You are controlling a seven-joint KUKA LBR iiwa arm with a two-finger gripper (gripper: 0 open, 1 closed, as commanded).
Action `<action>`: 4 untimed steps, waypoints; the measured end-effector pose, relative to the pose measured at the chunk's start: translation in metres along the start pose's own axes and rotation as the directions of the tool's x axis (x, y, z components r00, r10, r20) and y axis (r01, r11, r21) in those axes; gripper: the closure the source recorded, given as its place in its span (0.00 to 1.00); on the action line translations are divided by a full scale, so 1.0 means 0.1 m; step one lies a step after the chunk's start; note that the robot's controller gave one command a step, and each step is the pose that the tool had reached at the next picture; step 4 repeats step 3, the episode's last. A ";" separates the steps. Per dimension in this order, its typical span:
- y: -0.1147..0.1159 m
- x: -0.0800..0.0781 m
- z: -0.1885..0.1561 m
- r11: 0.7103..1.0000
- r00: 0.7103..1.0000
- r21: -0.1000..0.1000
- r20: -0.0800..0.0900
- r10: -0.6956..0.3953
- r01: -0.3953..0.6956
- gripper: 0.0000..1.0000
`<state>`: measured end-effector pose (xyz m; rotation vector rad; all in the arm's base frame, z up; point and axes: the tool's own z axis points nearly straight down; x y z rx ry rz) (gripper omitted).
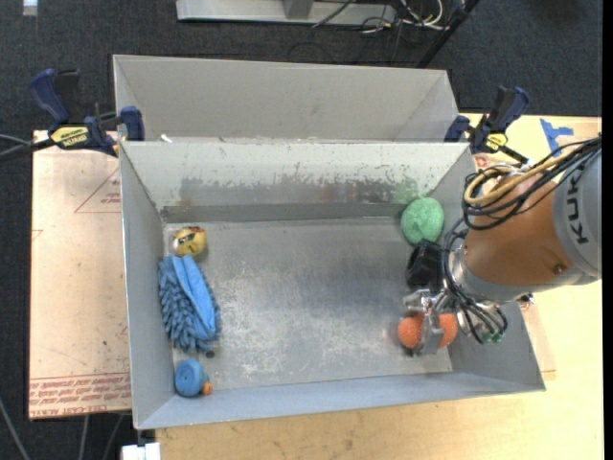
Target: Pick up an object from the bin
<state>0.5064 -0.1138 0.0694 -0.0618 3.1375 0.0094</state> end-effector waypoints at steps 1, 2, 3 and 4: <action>0.08 0.03 -1.15 1.000 1.000 -0.001 0.003 -0.011 0.011 1.00; 0.08 0.03 -1.15 1.000 1.000 -0.001 0.003 -0.011 0.011 1.00; -0.02 0.09 -1.60 1.000 1.000 -0.003 -0.004 -0.023 0.023 1.00; -0.02 0.09 -1.60 1.000 1.000 -0.003 -0.004 -0.023 0.023 1.00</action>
Offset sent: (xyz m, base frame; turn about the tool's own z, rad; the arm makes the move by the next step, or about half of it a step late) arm 0.0000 0.0000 0.0000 0.0000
